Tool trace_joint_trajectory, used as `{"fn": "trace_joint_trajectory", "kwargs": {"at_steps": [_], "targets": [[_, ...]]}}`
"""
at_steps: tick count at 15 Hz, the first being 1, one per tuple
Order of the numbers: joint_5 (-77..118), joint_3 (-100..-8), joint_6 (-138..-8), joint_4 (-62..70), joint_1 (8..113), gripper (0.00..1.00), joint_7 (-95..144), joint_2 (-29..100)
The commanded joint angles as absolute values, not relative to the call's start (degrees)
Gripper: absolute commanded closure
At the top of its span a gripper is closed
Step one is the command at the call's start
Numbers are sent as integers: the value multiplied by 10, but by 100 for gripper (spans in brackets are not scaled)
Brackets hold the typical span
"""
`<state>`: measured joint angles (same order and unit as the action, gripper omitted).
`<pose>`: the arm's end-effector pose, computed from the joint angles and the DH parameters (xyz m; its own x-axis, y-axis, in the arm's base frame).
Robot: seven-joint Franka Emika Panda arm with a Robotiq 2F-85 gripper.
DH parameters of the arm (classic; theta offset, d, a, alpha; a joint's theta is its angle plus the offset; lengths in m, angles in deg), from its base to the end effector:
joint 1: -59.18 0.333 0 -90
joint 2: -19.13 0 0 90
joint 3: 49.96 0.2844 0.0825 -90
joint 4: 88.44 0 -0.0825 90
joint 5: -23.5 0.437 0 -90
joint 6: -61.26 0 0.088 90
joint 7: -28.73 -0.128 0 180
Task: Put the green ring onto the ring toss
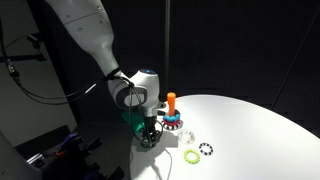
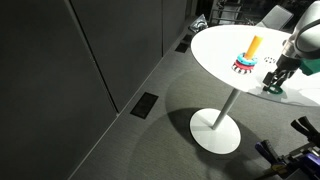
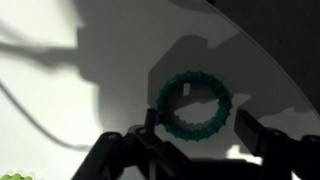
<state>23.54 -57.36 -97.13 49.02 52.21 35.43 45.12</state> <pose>0.4621 -0.1300 0.0239 0.9880 -0.1252 -0.0907 -0.1215 -0.9915 0.0460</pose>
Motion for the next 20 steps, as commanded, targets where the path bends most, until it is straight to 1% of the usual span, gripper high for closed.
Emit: {"fn": "trace_joint_trajectory", "kwargs": {"at_steps": [1, 2, 4, 9, 20], "targets": [[228, -570, -971, 480, 522, 50, 340, 455], [229, -569, -969, 482, 521, 57, 340, 451], [229, -571, -963, 485, 520, 58, 340, 437], [223, -581, -938, 487, 525, 58, 328, 401], [233, -574, -808, 439, 526, 58, 310, 305]]}}
